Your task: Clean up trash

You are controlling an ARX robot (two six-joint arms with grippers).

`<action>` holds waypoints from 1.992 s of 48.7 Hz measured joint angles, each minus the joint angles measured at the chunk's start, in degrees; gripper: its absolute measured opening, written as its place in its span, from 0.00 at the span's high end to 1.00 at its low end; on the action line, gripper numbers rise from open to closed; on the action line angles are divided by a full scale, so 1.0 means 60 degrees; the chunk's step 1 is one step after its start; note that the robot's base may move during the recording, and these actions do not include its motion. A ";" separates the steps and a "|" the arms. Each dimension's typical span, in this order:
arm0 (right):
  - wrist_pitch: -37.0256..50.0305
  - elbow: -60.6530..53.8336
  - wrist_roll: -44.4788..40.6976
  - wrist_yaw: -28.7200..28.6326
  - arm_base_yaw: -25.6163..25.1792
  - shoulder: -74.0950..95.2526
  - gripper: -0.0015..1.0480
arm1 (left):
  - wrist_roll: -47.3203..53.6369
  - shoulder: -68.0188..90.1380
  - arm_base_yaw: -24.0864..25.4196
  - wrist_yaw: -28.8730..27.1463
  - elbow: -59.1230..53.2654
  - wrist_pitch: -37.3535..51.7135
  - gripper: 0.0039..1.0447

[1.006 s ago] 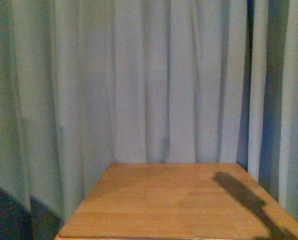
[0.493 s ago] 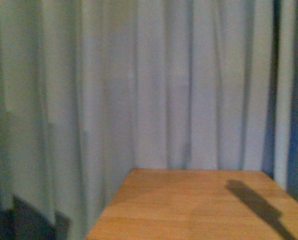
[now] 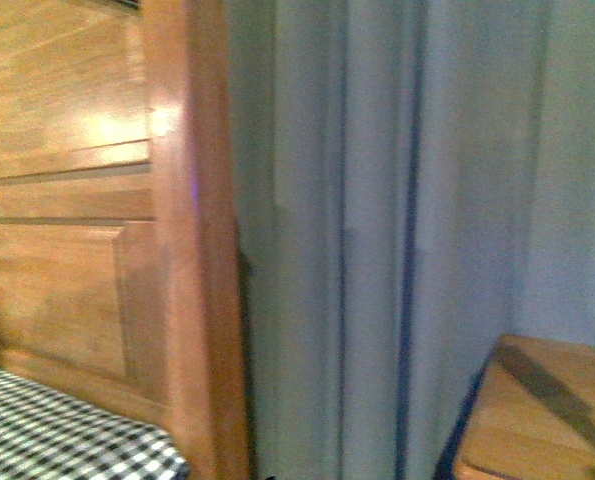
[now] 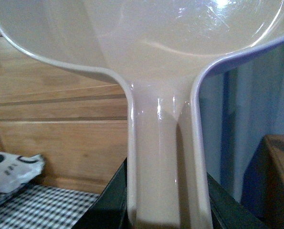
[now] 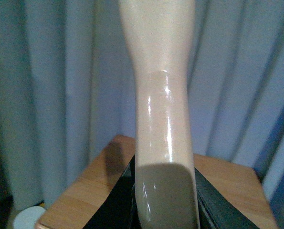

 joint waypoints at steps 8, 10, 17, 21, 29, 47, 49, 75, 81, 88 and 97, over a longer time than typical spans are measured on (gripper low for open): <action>0.0000 0.0000 0.0000 0.0007 -0.0007 -0.0022 0.82 | 0.0004 0.0007 0.0000 0.0022 0.0000 0.0000 0.76; 0.0000 0.0000 0.0000 0.0007 -0.0007 -0.0029 0.82 | 0.0000 0.0004 0.0000 -0.0004 0.0000 0.0000 0.76; 0.0000 0.0000 0.0000 0.0018 -0.0007 -0.0029 0.82 | -0.0015 0.0007 0.0004 0.0011 0.0000 0.0000 0.76; 0.0004 0.0004 0.0000 0.0007 -0.0018 -0.0029 0.82 | -0.0018 0.0011 0.0004 0.0000 -0.0004 0.0000 0.76; 0.0000 0.0000 0.0004 0.0040 -0.0025 -0.0004 0.82 | -0.0018 0.0015 0.0000 0.0018 -0.0004 0.0000 0.76; 0.0004 0.0004 -0.0004 -0.0022 -0.0018 -0.0022 0.82 | -0.0022 0.0004 0.0011 -0.0007 -0.0007 0.0000 0.76; 0.0004 0.0004 -0.0004 0.0004 -0.0022 -0.0011 0.82 | -0.0018 0.0004 0.0011 0.0022 -0.0007 0.0000 0.76; 0.0004 0.0004 -0.0040 -0.0055 0.0007 -0.0025 0.82 | 0.2211 0.3297 -0.0681 -0.1956 0.2739 -0.6335 0.77; 0.0004 0.0004 -0.0040 0.0018 0.0015 -0.0033 0.82 | 0.3552 0.4204 -0.1016 -0.1045 0.3282 -0.6528 0.77; 0.0004 0.0004 -0.0040 0.0036 0.0015 -0.0033 0.82 | 0.5111 0.4929 -0.1384 -0.0397 0.3763 -0.7140 0.77; 0.0004 0.0004 -0.0040 0.0007 0.0015 -0.0033 0.82 | 0.6910 0.5927 -0.1636 -0.0310 0.4051 -0.8298 0.77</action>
